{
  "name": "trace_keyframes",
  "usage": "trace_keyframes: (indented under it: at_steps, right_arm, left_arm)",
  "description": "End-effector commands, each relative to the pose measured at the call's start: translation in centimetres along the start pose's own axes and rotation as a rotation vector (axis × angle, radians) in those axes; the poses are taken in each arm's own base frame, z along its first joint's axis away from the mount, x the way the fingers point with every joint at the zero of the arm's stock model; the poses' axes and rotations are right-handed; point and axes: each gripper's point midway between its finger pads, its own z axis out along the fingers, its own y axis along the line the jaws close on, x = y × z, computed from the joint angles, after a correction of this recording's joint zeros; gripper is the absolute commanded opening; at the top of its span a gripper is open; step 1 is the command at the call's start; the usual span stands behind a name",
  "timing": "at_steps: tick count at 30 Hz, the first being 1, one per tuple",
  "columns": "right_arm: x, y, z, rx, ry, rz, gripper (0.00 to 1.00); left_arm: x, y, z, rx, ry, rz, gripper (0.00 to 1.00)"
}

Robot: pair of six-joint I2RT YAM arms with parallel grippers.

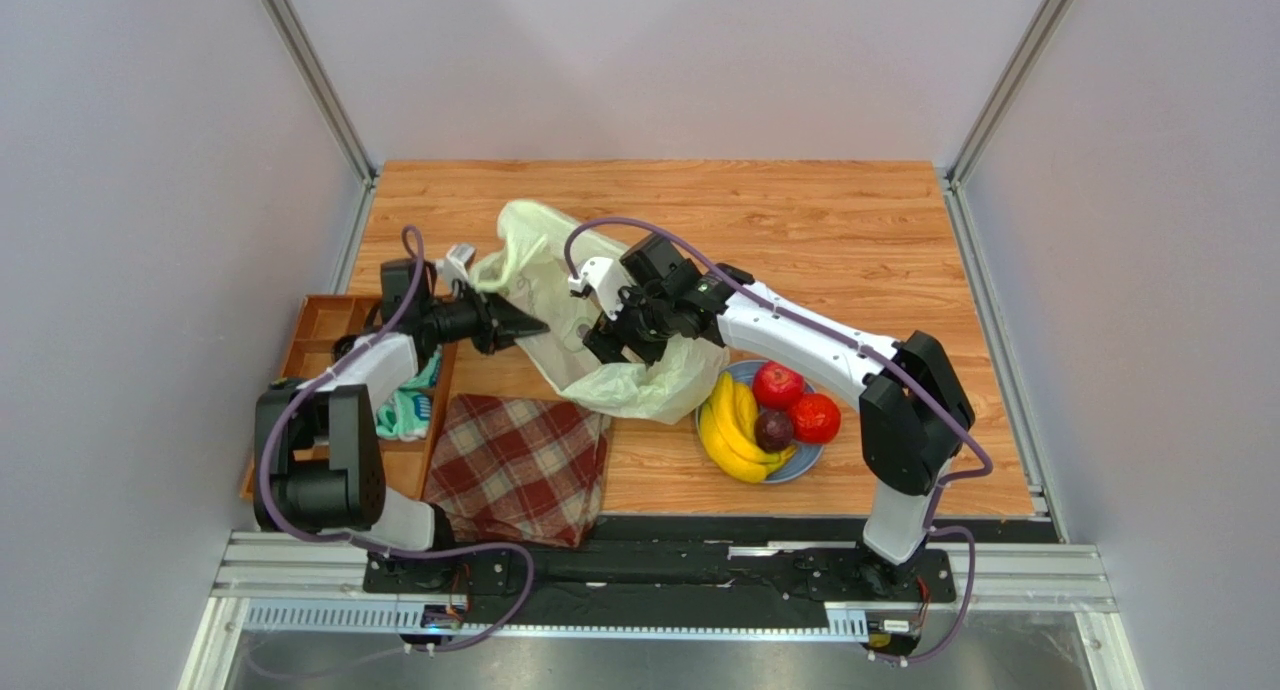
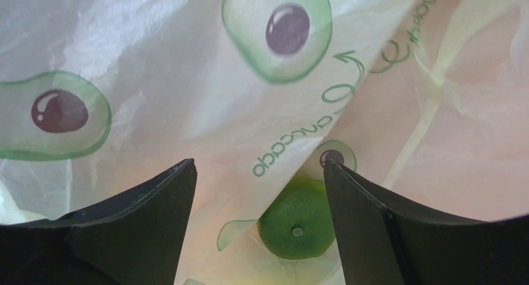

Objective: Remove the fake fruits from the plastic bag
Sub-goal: Adjust the plastic bag at the center of the board.

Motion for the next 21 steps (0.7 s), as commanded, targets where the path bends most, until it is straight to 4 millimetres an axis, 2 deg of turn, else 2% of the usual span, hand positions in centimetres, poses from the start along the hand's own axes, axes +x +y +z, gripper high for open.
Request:
trace_keyframes:
  at_steps: [1, 2, 4, 5, 8, 9, 10, 11, 12, 14, 15, 16, 17, 18, 20, 21]
  right_arm:
    - [-4.1, -1.2, -1.5, 0.069, -0.103, -0.034, 0.80]
    - [-4.5, -1.4, -1.9, 0.083, -0.116, -0.056, 0.79]
    - [-4.9, -1.5, -2.8, 0.101, -0.133, -0.081, 0.79]
    - [-4.3, -1.7, -2.8, 0.116, -0.123, -0.081, 0.79]
    - [-4.1, -2.3, -3.0, 0.161, -0.135, -0.069, 0.79]
    - [-4.1, -2.3, -2.8, 0.162, -0.139, -0.036, 0.78]
    - [-4.2, -2.4, -2.6, 0.165, -0.139, -0.016, 0.78]
    - [-4.4, -2.3, -2.5, 0.164, -0.146, -0.002, 0.78]
    - [-5.5, -2.1, -2.9, 0.154, -0.172, 0.010, 0.77]
    - [-6.5, -1.3, -3.0, 0.149, -0.192, 0.031, 0.77]
    - [-6.9, -1.3, -3.0, 0.166, -0.206, 0.033, 0.77]
    - [-7.2, -1.0, -2.8, 0.168, -0.213, 0.043, 0.77]
    - [-7.0, -0.3, -2.0, 0.162, -0.206, 0.034, 0.77]
    - [-7.3, 0.1, -1.3, 0.157, -0.216, 0.025, 0.77]
    - [-7.1, 1.1, 0.2, 0.157, -0.200, 0.001, 0.78]
    - [-6.5, 1.4, 1.7, 0.148, -0.175, -0.003, 0.78]
  left_arm:
    - [-1.5, -11.3, -3.7, 0.223, 0.020, 0.317, 0.00]
    - [-0.4, -12.3, -4.4, 0.239, 0.041, 0.379, 0.00]
    - [2.5, -14.6, -6.4, 0.260, 0.100, 0.373, 0.00]
    - [4.3, -15.4, -7.1, 0.304, 0.156, 0.371, 0.00]
    - [8.1, -14.5, -8.2, 0.295, 0.217, 0.277, 0.00]
    - [9.2, -13.2, -8.1, 0.284, 0.236, 0.221, 0.00]
    - [10.2, -12.8, -8.4, 0.280, 0.241, 0.200, 0.00]
    - [11.1, -12.3, -8.6, 0.285, 0.259, 0.192, 0.00]
    - [12.4, -11.4, -8.8, 0.261, 0.291, 0.104, 0.00]
    - [14.4, -11.0, -9.6, 0.273, 0.321, 0.129, 0.00]
    - [15.7, -10.8, -10.2, 0.257, 0.350, 0.061, 0.00]
    - [16.7, -11.0, -10.7, 0.260, 0.348, 0.078, 0.00]
    - [17.3, -10.4, -10.9, 0.245, 0.341, 0.128, 0.00]
    - [18.1, -10.3, -11.3, 0.229, 0.349, 0.109, 0.00]
    - [18.8, -10.4, -11.7, 0.237, 0.329, 0.183, 0.00]
    - [19.0, -10.6, -11.9, 0.248, 0.325, 0.201, 0.00]
